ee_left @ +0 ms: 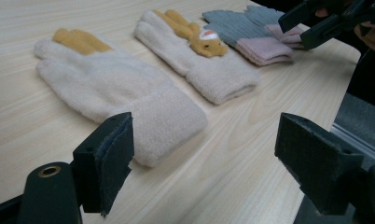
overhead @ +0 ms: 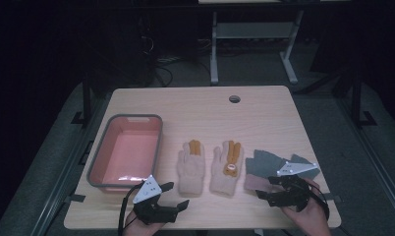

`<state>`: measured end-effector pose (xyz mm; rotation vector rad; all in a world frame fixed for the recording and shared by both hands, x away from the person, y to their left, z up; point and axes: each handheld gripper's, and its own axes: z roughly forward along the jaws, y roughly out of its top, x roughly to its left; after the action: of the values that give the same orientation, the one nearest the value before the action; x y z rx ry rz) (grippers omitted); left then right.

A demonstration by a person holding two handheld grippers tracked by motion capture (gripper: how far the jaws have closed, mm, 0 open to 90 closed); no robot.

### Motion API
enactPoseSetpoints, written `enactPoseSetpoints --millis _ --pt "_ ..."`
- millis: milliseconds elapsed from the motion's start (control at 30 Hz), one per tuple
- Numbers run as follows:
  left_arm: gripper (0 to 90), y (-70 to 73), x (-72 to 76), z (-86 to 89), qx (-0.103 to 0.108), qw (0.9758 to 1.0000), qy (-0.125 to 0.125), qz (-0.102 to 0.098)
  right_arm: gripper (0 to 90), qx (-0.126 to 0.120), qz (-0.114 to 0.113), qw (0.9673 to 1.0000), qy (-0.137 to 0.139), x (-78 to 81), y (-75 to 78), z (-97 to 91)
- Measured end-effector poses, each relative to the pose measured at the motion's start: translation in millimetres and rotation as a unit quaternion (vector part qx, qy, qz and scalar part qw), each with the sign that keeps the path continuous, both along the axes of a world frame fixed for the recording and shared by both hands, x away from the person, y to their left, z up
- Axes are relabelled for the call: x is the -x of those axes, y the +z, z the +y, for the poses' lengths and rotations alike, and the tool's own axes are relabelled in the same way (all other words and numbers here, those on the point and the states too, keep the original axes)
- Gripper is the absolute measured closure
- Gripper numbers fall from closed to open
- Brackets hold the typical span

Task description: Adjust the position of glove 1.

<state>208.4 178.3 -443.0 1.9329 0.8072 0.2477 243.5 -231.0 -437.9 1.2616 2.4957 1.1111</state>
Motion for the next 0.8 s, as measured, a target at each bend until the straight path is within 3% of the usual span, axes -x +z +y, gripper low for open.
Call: enactPoseSetpoints --millis 300,467,800 --pt "19.8 -1.8 1.2 -1.6 -0.005 1.0 -0.003 0.0 27.6 -0.001 0.001 1.0 0.008 -0.3 3.6 7.7" --pt "19.8 -1.6 1.1 0.4 -0.004 1.0 0.002 0.0 27.6 0.012 -0.005 0.9998 0.016 -3.9 12.8 17.2" --pt "19.8 -0.6 0.0 1.4 -0.002 1.0 0.002 -0.001 27.4 0.029 0.012 0.9983 0.05 -22.1 25.2 35.6"
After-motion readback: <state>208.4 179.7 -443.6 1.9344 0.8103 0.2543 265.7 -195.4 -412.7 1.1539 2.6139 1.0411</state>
